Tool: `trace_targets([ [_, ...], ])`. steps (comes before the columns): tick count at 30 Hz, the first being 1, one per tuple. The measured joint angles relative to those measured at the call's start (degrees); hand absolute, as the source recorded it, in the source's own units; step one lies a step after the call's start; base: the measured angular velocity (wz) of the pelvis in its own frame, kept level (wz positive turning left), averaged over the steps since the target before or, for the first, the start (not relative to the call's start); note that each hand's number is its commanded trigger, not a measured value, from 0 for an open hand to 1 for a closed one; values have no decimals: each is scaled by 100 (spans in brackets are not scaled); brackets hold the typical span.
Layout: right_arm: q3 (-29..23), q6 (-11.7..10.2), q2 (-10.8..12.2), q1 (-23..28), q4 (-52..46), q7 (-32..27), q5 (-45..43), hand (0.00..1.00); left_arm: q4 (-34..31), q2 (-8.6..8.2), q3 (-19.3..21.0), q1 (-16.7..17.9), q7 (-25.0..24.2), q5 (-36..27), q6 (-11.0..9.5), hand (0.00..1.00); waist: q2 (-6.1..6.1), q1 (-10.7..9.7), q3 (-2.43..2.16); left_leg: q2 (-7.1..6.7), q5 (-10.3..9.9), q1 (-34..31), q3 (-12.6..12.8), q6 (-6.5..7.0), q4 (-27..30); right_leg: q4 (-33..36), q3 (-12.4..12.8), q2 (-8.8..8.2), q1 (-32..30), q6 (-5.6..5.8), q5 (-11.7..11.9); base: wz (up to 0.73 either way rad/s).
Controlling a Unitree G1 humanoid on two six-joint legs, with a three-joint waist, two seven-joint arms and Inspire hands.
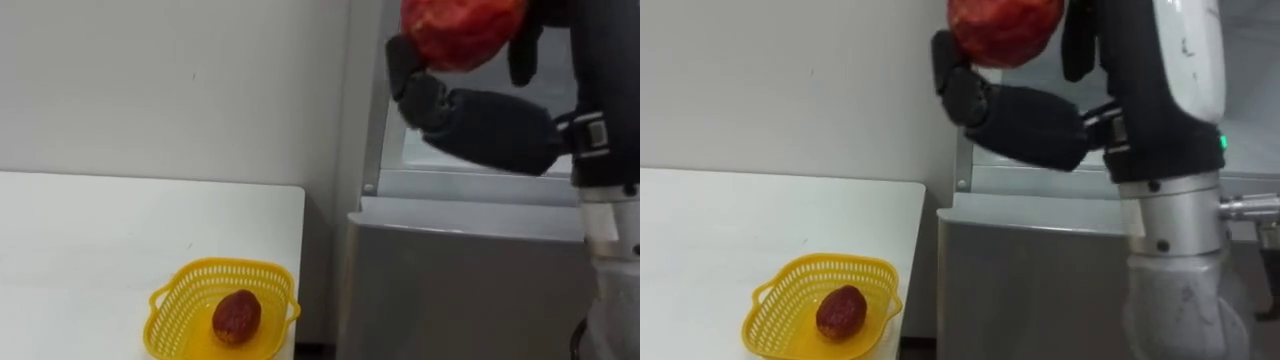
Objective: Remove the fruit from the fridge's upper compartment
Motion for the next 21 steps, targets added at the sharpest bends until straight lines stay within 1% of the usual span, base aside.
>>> trace_targets([
  [3,226,-61,40,-1,-7,122,-257,100,24,17,-82,-41,-5,1,-18,0,-69,17,-11,0,0,-2,-21,0,1,0,-5,0,3,0,0,0],
  [5,325,-113,39,-1,-7,155,-324,100,25,41,-147,-42,-9,2,-24,0,-129,28,3,0,0,3,-31,-1,-5,-3,-11,2,11,0,0,0],
  [7,453,-147,34,-3,-5,249,-426,100,168,79,-268,-121,-40,2,-78,0,-230,125,34,5,0,16,-29,-3,-13,-38,-10,18,29,-9,6,-3],
  [10,686,-212,37,-3,-5,440,-501,100,240,77,-330,-204,-124,2,-134,0,-293,177,73,2,-4,-24,-56,-1,10,-49,-28,19,18,-5,21,4],
  [11,713,-236,38,-3,-1,492,-514,100,240,85,-349,-214,-151,2,-135,0,-302,196,83,1,-5,-25,-62,0,12,-49,-38,18,18,-4,21,5],
  [12,753,-266,38,-3,5,577,-579,100,241,97,-375,-227,-197,9,-136,0,-309,268,90,-3,-6,-26,-73,1,12,-49,-57,16,17,-2,23,5],
  [14,770,-317,38,-3,20,629,-635,100,241,104,-416,-247,-274,8,-137,0,-316,310,93,-12,-6,-24,-105,2,11,-49,-83,11,19,-1,22,6],
  [15,773,-358,38,-4,23,637,-671,100,241,104,-416,-254,-312,7,-141,0,-321,349,94,-15,-5,-19,-108,2,7,-49,-86,10,20,0,22,0],
  [17,809,-374,38,-5,43,645,-767,100,249,109,-416,-265,-344,5,-142,0,-320,460,98,-19,-4,-33,-121,2,5,-50,-111,7,29,1,22,2],
  [21,1033,-367,39,-18,251,652,-790,100,254,112,-421,-300,-337,-28,-145,0,-327,486,100,-24,-4,-65,-153,2,23,-49,-159,3,28,2,21,5],
])
